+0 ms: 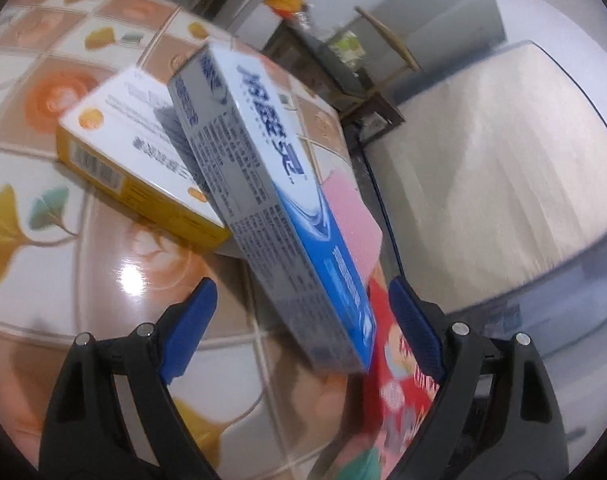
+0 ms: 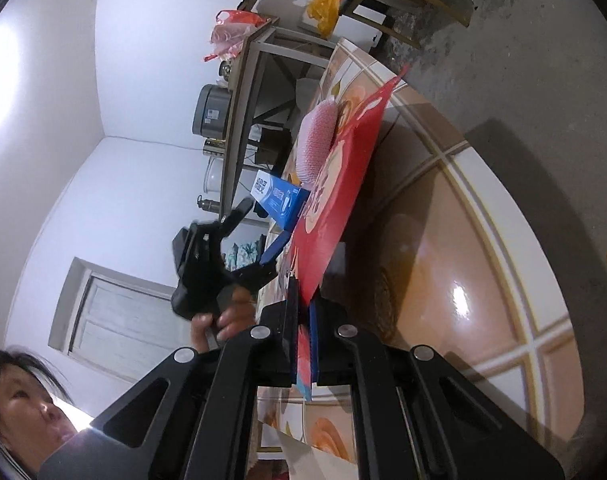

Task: Collect trash
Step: 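Grasp the blue toothpaste box with the left tool while the right tool grasps the red snack bag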

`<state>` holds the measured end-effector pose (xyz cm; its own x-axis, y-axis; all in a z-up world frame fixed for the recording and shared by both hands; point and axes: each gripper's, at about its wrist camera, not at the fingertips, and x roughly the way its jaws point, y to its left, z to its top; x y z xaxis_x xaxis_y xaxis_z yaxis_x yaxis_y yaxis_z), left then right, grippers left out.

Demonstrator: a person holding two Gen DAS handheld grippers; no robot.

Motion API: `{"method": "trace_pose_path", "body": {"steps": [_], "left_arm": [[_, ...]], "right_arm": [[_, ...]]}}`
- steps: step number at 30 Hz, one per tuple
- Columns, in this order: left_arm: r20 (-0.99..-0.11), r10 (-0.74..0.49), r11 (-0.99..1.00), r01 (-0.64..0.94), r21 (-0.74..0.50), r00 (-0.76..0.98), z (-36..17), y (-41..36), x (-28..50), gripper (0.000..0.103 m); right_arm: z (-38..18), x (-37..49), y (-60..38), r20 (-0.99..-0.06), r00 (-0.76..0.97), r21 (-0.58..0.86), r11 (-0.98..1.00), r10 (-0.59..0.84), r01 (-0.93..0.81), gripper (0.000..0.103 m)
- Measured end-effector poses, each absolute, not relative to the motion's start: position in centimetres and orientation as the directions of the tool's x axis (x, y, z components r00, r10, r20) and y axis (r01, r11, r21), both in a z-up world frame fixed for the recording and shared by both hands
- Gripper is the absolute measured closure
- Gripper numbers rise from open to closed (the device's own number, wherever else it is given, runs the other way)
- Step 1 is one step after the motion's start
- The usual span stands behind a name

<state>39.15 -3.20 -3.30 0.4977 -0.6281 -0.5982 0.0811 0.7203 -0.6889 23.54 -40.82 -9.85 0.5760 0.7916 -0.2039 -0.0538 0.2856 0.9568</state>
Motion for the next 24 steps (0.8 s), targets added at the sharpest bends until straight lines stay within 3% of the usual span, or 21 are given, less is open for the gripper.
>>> {"method": "trace_pose_path", "body": {"steps": [4, 8, 12, 24], "left_arm": [[-0.587, -0.616, 0.699, 0.021, -0.715, 0.526, -4.2, -4.0, 39.3, 0.029], [-0.583, -0.614, 0.677, -0.025, -0.736, 0.533, -4.8, -4.1, 39.1, 0.048], [-0.546, -0.651, 0.626, -0.034, -0.779, 0.528, -5.3, -4.0, 38.4, 0.059], [-0.58, -0.693, 0.653, 0.032, -0.757, 0.428, -4.5, -1.0, 34.1, 0.065]], "right_arm": [[-10.2, 23.5, -41.0, -0.195, 0.583, 0.96, 0.276, 0.789, -0.052, 0.098], [-10.2, 23.2, -41.3, -0.191, 0.592, 0.96, 0.274, 0.783, -0.051, 0.098], [-10.2, 22.8, -41.5, -0.189, 0.6, 0.962, 0.27, 0.777, -0.048, 0.098], [-10.2, 22.3, -41.2, -0.181, 0.603, 0.964, 0.263, 0.777, -0.05, 0.098]]}}
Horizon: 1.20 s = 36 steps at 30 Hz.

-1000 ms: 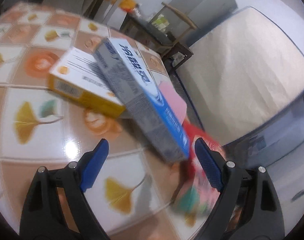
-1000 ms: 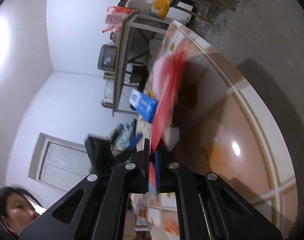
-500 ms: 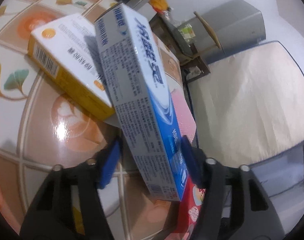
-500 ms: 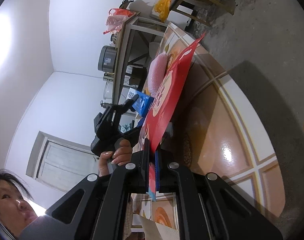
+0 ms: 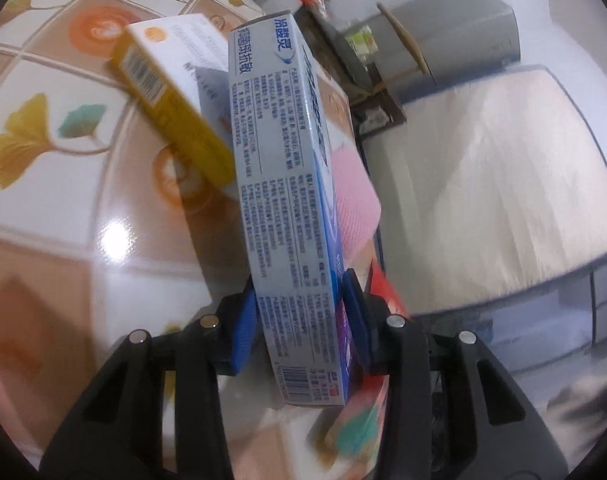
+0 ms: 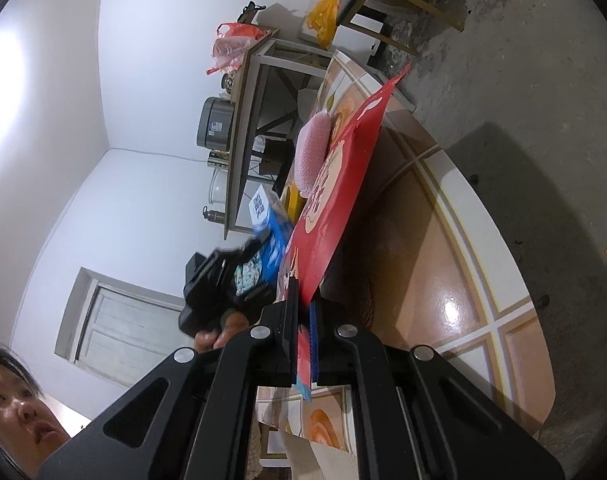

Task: Collect trash
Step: 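Grasp the blue toothpaste box with the left tool while the right tool grasps the red snack bag, then lift the toothpaste box and red snack bag off the table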

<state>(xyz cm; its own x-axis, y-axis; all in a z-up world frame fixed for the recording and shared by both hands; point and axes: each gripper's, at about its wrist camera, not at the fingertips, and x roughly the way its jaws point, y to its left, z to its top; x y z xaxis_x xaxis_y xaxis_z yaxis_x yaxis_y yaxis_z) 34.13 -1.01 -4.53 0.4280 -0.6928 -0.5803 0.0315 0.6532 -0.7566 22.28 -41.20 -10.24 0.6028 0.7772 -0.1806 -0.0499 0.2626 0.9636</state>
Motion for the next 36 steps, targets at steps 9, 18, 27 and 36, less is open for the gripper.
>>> {"method": "trace_pose_path", "body": {"steps": [9, 18, 27, 36], "left_arm": [[-0.69, -0.673, 0.74, 0.216, -0.638, 0.266, -3.4, 3.0, 28.2, 0.066], [-0.773, -0.504, 0.856, 0.344, -0.386, 0.385, 0.2, 3.4, 27.2, 0.026], [-0.818, -0.314, 0.882, 0.466, -0.065, 0.481, -0.7, -1.3, 26.5, 0.022], [-0.825, -0.354, 0.901, 0.396, -0.175, 0.44, -2.2, 1.1, 27.5, 0.044]], "right_arm": [[-9.6, 22.8, -39.6, -0.227, 0.54, 0.951, 0.304, 0.811, -0.057, 0.098], [-7.3, 23.1, -36.6, -0.442, 0.475, 0.847, 0.528, 0.761, -0.057, 0.085], [-5.5, 22.4, -37.2, -0.556, 0.543, 0.749, 0.662, 0.63, -0.002, 0.052], [-5.9, 23.5, -36.5, -0.552, 0.553, 0.763, 0.646, 0.624, 0.032, 0.052]]}}
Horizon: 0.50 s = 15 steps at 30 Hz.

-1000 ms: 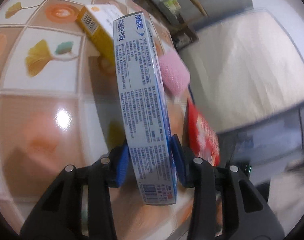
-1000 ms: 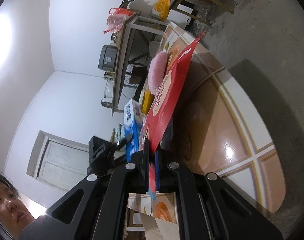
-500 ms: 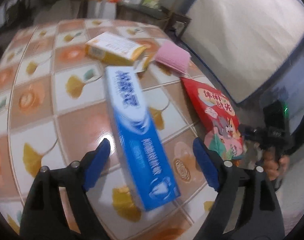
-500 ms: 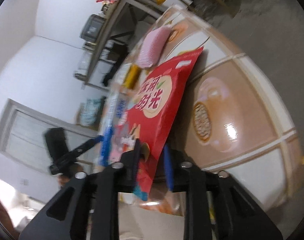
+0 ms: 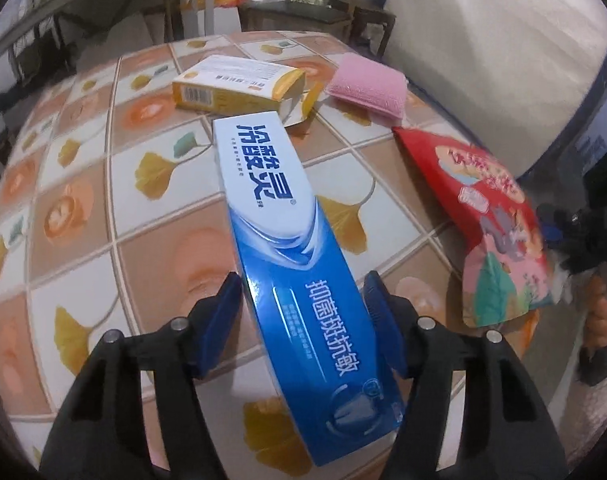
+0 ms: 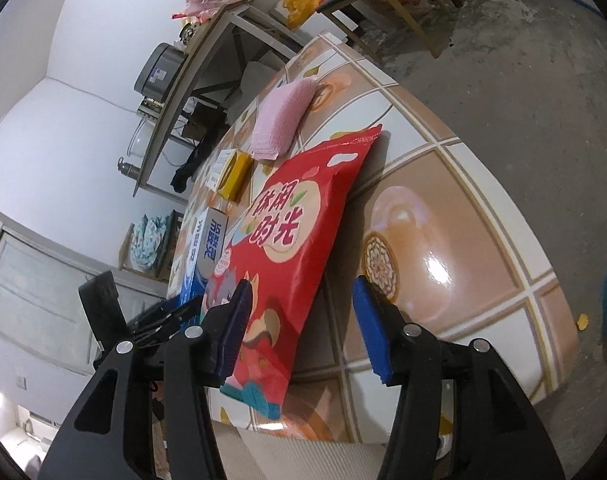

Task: Collect trash
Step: 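Lift the toothpaste box and red snack bag off the table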

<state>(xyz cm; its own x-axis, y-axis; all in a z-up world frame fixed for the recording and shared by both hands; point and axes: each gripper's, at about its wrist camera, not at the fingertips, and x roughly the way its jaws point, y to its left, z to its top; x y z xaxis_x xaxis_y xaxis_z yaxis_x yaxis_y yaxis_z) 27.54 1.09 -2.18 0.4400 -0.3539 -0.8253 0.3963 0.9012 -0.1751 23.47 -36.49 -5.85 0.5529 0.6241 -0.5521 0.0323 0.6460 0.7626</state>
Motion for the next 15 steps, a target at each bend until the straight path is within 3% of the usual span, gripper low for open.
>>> {"method": "trace_pose_path", "body": {"steps": [6, 10, 15], "left_arm": [[-0.805, -0.387, 0.897, 0.387, -0.215, 0.45, -2.3, 1.6, 27.2, 0.045], [-0.789, -0.412, 0.89, 0.387, -0.242, 0.456, -2.3, 2.0, 27.0, 0.046], [-0.774, -0.428, 0.884, 0.394, -0.252, 0.466, -2.5, 2.5, 26.8, 0.046]], "right_arm": [[-5.9, 24.3, -35.3, -0.579, 0.551, 0.737, 0.674, 0.601, 0.039, 0.055], [-6.6, 24.6, -34.7, -0.588, 0.535, 0.739, 0.672, 0.606, 0.051, 0.074], [-6.9, 24.5, -34.3, -0.579, 0.551, 0.748, 0.66, 0.601, 0.067, 0.083]]}}
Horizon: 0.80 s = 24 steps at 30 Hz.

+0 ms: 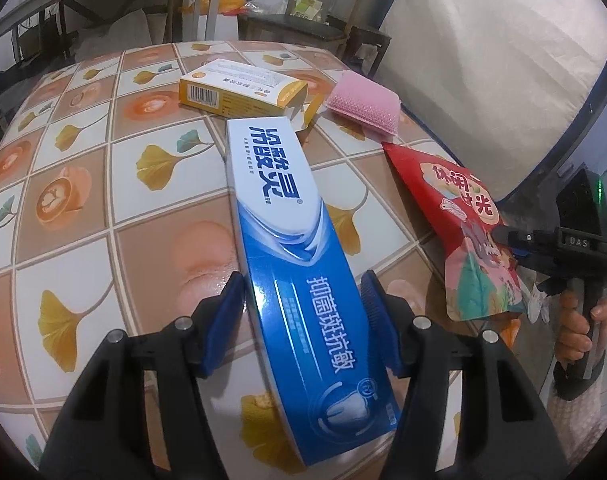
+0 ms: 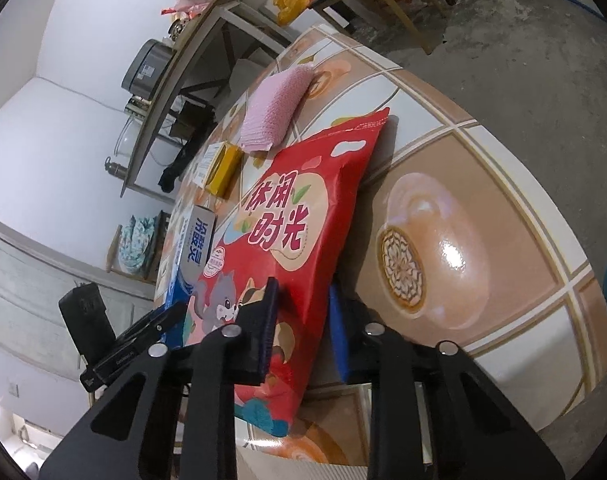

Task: Collect trash
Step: 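Lift the toothpaste box and red snack bag off the table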

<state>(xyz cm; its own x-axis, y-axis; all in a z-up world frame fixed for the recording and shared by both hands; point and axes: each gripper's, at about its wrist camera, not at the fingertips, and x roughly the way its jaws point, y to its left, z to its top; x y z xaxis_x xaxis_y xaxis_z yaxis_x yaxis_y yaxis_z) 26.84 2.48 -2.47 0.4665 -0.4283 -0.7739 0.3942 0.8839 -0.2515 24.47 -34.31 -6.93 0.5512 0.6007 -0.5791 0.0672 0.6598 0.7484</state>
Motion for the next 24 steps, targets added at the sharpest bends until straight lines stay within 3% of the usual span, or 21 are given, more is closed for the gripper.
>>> {"method": "trace_pose_path", "body": {"steps": [9, 24], "left_arm": [[-0.751, -0.447, 0.88, 0.392, -0.269, 0.487, -1.8, 3.5, 26.3, 0.051], [-0.724, -0.473, 0.87, 0.397, -0.294, 0.502, -1.1, 3.5, 25.8, 0.053]], "right_arm": [[-7.7, 23.8, -35.1, -0.431, 0.573, 0.868, 0.494, 0.697, 0.052, 0.096], [-6.7, 22.3, -36.7, -0.381, 0.611, 0.891, 0.453, 0.694, 0.042, 0.096]]}}
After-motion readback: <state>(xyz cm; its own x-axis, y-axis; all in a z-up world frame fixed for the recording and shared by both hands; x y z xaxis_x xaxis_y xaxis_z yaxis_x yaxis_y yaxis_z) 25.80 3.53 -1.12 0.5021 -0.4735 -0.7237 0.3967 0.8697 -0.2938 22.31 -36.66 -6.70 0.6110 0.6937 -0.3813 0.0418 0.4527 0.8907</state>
